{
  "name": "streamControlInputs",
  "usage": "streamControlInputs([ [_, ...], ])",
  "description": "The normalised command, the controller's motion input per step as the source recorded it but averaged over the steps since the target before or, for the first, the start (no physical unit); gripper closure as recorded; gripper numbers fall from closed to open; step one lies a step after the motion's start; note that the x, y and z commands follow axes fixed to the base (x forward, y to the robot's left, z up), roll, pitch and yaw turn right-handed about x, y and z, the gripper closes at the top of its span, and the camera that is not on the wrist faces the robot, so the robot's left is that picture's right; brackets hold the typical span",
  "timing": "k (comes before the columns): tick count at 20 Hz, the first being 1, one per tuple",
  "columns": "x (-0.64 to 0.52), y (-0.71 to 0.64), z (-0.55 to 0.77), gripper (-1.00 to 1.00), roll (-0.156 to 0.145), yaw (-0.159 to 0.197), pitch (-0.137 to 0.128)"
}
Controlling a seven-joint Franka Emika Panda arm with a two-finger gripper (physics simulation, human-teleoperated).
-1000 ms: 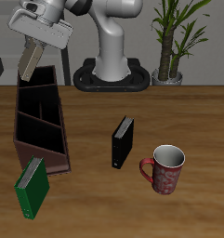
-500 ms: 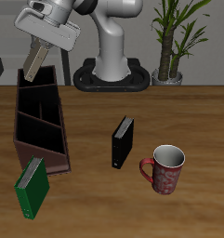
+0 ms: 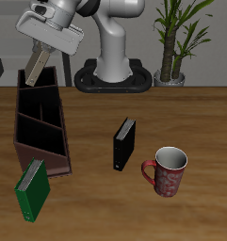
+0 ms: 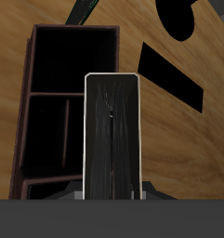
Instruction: Place the yellow book into the right desk caddy's back compartment
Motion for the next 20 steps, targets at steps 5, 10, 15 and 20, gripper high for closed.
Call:
streamControlInputs([
  [5,0.1,0.07,-0.06,1.0,0.013,-0.003,-0.017],
  [10,0.12,0.08,-0.23,1.0,0.022,0.007,0.028],
  [15,0.09,0.12,-0.23,1.0,0.029,0.008,0.019],
  [20,0.03,0.0,-0.24,1.0,0.01,0.018,0.02],
])
